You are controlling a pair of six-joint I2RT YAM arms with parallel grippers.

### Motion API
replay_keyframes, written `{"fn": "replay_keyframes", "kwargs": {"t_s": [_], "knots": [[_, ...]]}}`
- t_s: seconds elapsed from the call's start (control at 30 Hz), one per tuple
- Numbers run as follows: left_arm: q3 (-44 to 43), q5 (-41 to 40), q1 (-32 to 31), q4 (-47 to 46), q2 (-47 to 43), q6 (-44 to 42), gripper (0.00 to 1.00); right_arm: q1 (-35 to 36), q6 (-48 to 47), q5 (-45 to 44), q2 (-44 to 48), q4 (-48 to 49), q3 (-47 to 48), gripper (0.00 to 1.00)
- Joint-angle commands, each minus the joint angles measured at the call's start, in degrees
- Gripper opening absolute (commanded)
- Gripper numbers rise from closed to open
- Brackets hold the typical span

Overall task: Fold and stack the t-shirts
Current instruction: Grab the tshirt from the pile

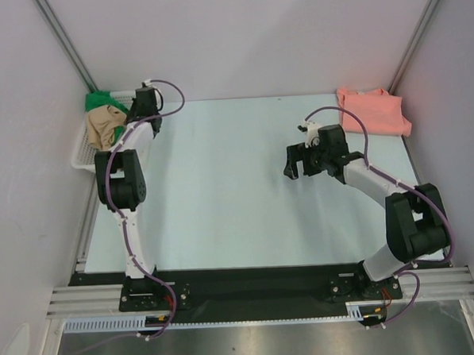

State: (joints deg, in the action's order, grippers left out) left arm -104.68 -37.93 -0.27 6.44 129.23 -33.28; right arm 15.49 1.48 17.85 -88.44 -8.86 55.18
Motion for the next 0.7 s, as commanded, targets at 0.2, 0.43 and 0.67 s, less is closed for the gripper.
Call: {"fn": "replay_keyframes", "kwargs": {"t_s": [0.2, 0.43, 0.67], "knots": [[5.2, 3.47, -5.96, 8.12, -14.42, 9.97, 0.0, -0.28, -4.63, -1.06, 6.61, 1.22, -0.77, 1.0], [7.29, 7.34, -10.61, 15.18, -25.93, 17.54, 0.0, -1.86, -10.08, -2.38, 11.97, -1.42, -5.16, 1.0], [8.01, 8.84, -14.31, 16.15, -35.96, 16.93, 0.0, -4.06, -9.91, -0.89, 18.04, -1.6, -8.51, 1.0]]}}
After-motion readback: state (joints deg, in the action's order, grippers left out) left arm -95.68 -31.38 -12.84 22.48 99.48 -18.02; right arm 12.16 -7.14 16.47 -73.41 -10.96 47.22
